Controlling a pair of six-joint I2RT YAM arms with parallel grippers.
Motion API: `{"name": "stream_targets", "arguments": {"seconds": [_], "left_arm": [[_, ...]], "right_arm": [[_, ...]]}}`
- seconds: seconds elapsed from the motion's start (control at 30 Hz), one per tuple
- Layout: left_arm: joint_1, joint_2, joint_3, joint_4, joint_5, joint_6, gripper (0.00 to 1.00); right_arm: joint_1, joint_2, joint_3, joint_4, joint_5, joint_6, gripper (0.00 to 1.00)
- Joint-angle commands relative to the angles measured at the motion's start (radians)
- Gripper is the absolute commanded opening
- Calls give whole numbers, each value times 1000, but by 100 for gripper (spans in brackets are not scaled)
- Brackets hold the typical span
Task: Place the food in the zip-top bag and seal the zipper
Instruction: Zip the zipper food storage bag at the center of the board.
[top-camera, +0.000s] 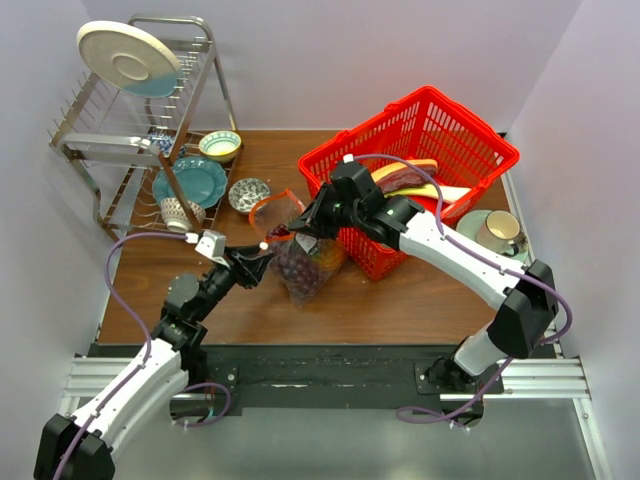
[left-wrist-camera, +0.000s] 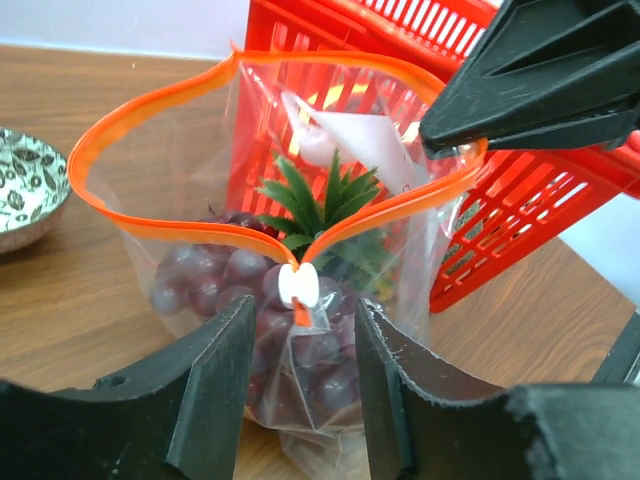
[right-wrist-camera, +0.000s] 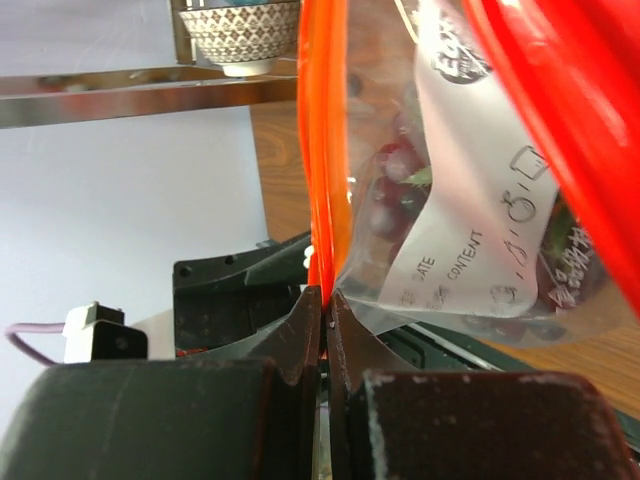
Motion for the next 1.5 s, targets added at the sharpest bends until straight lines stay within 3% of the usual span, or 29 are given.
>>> {"name": "stream_targets", "arguments": {"seconds": [0.0, 0.2, 0.37, 0.43, 0.47, 0.57, 0.63, 0.77, 0.87, 0.9, 1.07, 1.23, 1.47], "left_arm": [[-2, 1, -11, 101, -16, -10, 48], [-3, 76, -20, 190, -7, -27, 56], [-8, 118, -16, 190, -21, -28, 56], [-8, 121, -23, 187, -33, -30, 49], [-8, 121, -28, 196, -53, -33, 33], [-8, 125, -39, 219, -93, -50, 0], [-8, 128, -25, 216, -103, -45, 0], [-8, 103, 56, 53, -114, 7, 0], [-8, 52, 104, -18, -85, 45, 0], [-8, 40, 127, -35, -77, 68, 0], [-8, -16, 233, -173, -7, 165, 0], [-8, 9, 400, -291, 87, 265, 0], [-8, 61, 587, -446, 261, 303, 0]], "right_arm": [[-5, 5, 62, 74, -38, 23, 0], [-5, 14, 62, 79, -51, 28, 0], [-5, 14, 60, 77, -49, 31, 0], [-5, 14, 60, 76, -49, 28, 0], [-5, 14, 60, 76, -49, 29, 0], [-5, 14, 59, 76, -49, 28, 0], [-5, 12, 56, 64, -54, 25, 0], [-6, -3, 36, 31, -43, -17, 0], [-15, -20, 10, -6, -22, -57, 10], [-20, -23, 2, -2, -23, -63, 21], [-40, -43, -40, 17, -42, -182, 51], [-51, -92, -38, 54, -60, -469, 56], [-51, -210, -33, 123, -265, -907, 66]]}}
